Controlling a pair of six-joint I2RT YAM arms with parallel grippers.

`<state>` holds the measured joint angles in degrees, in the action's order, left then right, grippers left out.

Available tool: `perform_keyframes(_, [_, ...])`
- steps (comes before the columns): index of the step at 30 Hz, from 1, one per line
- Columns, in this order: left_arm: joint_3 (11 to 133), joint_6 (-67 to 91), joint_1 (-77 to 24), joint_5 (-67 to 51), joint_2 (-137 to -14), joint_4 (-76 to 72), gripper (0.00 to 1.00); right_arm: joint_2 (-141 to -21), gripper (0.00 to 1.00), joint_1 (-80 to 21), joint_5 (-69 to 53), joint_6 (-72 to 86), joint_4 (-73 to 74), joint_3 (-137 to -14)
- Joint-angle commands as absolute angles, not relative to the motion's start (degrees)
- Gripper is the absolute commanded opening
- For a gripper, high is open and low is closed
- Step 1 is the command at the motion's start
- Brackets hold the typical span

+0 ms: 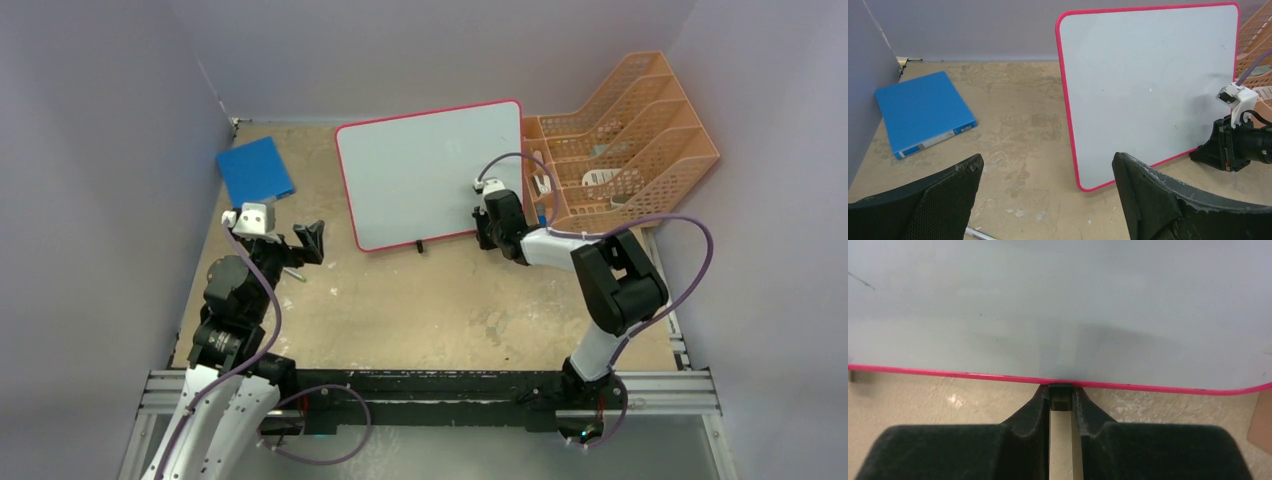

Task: Write a sentence on the whiteboard
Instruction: Move the whiteboard to the center of the board.

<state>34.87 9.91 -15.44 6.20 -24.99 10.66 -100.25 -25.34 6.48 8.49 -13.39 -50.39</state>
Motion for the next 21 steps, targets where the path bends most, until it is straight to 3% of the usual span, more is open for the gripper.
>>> perform_keyframes(1, [35.5,10.0,-15.6,5.6,-25.3,7.5,1.00,-94.4,0.00,-26.8,7.9,8.7,-16.3,-48.1])
perform_keyframes(21, [35.5,10.1,-15.6,6.3,-24.9,8.5,1.00,-94.5,0.00,-32.4,3.3,3.1,-5.4,-49.4])
